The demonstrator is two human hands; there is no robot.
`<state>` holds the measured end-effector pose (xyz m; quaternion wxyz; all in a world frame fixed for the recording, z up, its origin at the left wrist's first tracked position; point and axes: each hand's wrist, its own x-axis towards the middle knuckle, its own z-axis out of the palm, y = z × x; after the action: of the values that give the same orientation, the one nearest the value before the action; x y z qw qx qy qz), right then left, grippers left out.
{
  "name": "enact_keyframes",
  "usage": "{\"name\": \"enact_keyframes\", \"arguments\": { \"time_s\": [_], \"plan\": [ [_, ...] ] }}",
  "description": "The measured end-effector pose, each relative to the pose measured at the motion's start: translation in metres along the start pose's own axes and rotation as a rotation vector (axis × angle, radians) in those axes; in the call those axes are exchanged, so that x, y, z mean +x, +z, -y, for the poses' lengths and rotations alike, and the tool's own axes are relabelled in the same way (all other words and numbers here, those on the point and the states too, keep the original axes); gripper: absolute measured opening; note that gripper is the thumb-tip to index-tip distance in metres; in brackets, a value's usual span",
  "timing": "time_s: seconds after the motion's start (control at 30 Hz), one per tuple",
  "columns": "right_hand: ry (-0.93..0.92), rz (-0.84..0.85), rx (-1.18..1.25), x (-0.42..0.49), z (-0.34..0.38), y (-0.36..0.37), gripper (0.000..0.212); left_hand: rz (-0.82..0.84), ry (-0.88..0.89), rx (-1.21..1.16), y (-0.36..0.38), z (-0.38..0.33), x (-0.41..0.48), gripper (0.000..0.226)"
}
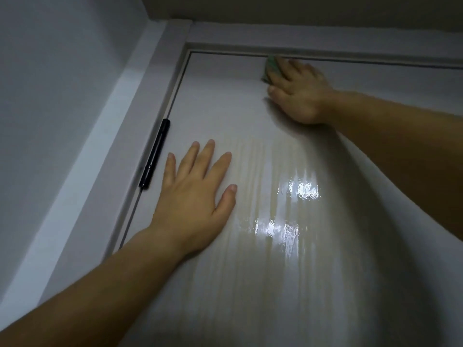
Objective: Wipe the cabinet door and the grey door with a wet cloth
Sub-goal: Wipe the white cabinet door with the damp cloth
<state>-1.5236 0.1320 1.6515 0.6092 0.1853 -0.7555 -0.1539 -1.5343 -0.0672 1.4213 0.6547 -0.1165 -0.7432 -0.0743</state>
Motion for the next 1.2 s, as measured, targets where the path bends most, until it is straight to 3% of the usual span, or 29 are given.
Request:
{"name": "enact_keyframes", "arguments": {
  "time_s": [0.2, 0.4, 0.47, 0.6, 0.63, 0.8, 0.87, 1.03, 1.2],
  "plan": [
    [-0.372, 0.025, 0.005, -0.061, 0.029, 0.014, 0.07, 0.006, -0.015, 0.009, -0.003, -0.001, 0.002, 0.071],
    [0.088, 0.038, 0.032, 0.0, -0.027, -0.005, 0.066, 0.003, -0.019, 0.021, 0.0, -0.002, 0.001, 0.072],
    [0.024, 0.031, 0.027, -0.015, -0.012, -0.001, 0.068, -0.001, -0.02, 0.024, 0.0, -0.004, 0.002, 0.071],
    [-0.302, 0.026, -0.017, -0.065, -0.001, 0.014, 0.073, -0.014, -0.067, 0.025, 0.0, -0.012, 0.003, 0.07],
    [-0.292, 0.019, -0.032, -0.062, -0.011, 0.011, 0.073, -0.022, -0.078, 0.031, 0.0, -0.016, 0.003, 0.069],
    [0.104, 0.017, 0.017, -0.023, -0.057, 0.0, 0.065, -0.018, 0.017, 0.009, -0.001, -0.048, 0.012, 0.069],
    [0.046, 0.01, 0.011, -0.036, -0.045, 0.002, 0.067, 0.003, 0.072, 0.006, 0.001, -0.063, 0.017, 0.07],
    [-0.324, 0.055, 0.003, -0.091, -0.037, 0.012, 0.07, 0.079, 0.035, 0.05, 0.008, -0.075, 0.025, 0.077],
    [0.013, 0.034, -0.002, -0.041, -0.076, 0.002, 0.062, 0.063, 0.025, 0.062, 0.012, -0.077, 0.023, 0.074]
  ]
}}
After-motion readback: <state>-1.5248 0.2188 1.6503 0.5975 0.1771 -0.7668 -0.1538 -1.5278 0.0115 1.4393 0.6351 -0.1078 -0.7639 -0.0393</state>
